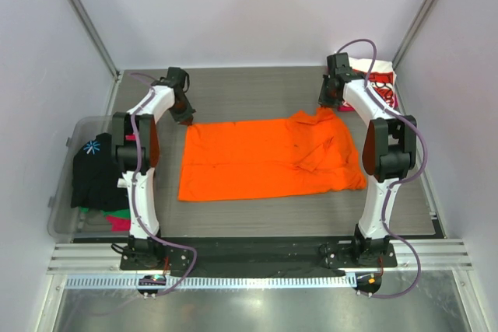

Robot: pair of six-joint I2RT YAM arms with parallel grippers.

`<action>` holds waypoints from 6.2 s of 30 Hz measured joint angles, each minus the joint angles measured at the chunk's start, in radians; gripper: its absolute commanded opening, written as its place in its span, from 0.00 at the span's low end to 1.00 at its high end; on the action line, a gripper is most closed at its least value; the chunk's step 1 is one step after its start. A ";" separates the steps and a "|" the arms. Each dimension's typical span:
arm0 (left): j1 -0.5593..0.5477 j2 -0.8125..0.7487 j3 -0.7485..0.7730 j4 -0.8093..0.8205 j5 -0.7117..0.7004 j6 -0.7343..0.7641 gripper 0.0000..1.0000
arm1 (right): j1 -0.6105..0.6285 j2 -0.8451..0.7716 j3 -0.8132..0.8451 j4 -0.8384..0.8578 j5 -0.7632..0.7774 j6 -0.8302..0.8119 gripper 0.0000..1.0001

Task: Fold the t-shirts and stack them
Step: Fold the tshirt

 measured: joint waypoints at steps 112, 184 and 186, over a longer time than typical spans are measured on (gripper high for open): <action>-0.902 -0.463 -0.796 0.518 0.268 -0.613 0.62 | 0.131 0.636 0.749 0.102 -0.421 0.291 1.00; -1.027 -1.012 -1.386 0.742 -0.006 -0.650 0.33 | 0.805 -1.136 -1.365 0.161 -0.097 0.862 0.49; -1.031 -0.992 -1.385 0.749 -0.003 -0.650 0.24 | 0.806 -1.155 -1.370 0.153 -0.097 0.866 0.49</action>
